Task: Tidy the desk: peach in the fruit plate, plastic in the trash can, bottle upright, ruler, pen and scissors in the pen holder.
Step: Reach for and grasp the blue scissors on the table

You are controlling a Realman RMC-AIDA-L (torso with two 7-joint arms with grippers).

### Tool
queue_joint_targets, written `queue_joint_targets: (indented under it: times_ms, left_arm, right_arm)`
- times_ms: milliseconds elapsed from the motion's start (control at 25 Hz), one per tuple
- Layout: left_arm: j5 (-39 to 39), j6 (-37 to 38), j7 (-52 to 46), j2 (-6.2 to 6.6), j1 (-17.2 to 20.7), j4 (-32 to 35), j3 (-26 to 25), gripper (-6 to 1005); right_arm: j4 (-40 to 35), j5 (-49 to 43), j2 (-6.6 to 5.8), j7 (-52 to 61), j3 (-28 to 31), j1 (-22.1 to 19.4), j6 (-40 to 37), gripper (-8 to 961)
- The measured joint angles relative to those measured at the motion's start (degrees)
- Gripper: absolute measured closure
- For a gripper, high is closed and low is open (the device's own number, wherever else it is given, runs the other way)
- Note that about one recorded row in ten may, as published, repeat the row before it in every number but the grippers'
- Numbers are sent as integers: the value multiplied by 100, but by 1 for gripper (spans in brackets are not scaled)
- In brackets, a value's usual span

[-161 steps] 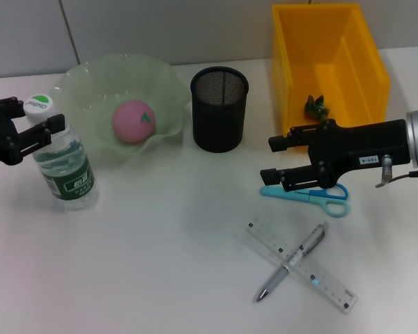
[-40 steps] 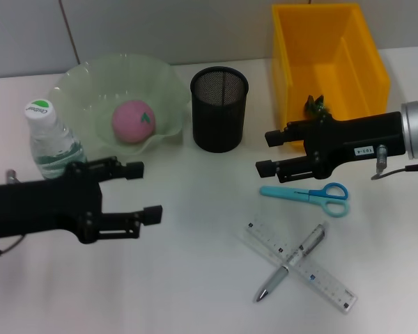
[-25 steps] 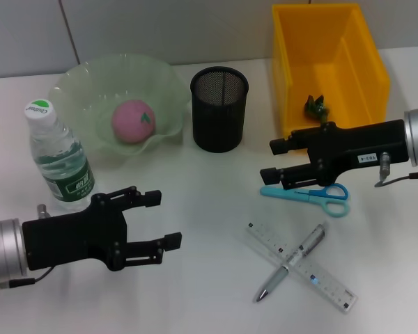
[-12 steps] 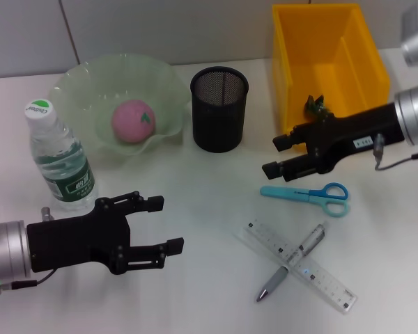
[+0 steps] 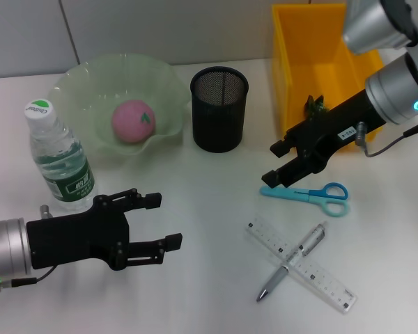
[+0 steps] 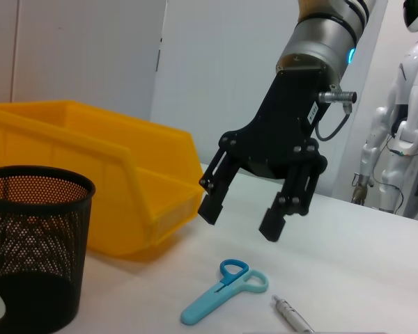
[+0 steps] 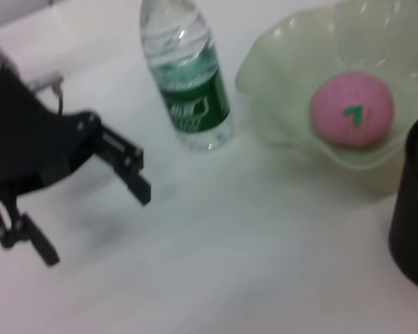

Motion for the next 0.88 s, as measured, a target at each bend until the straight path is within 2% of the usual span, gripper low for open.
queue_joint_targets:
  times_ms: [160, 400, 880]
  left_arm:
    - [1, -6, -1, 0, -1, 0, 0, 152]
    - [22, -15, -1, 0, -20, 0, 1, 153]
    - [20, -50, -1, -9, -64, 0, 1, 153]
  right_arm:
    - [16, -168, -6, 2, -151, 138, 4, 250]
    - [32, -545, 49, 8, -283, 304, 48, 250]
    - [53, -1127, 100, 40, -545, 463, 89, 251]
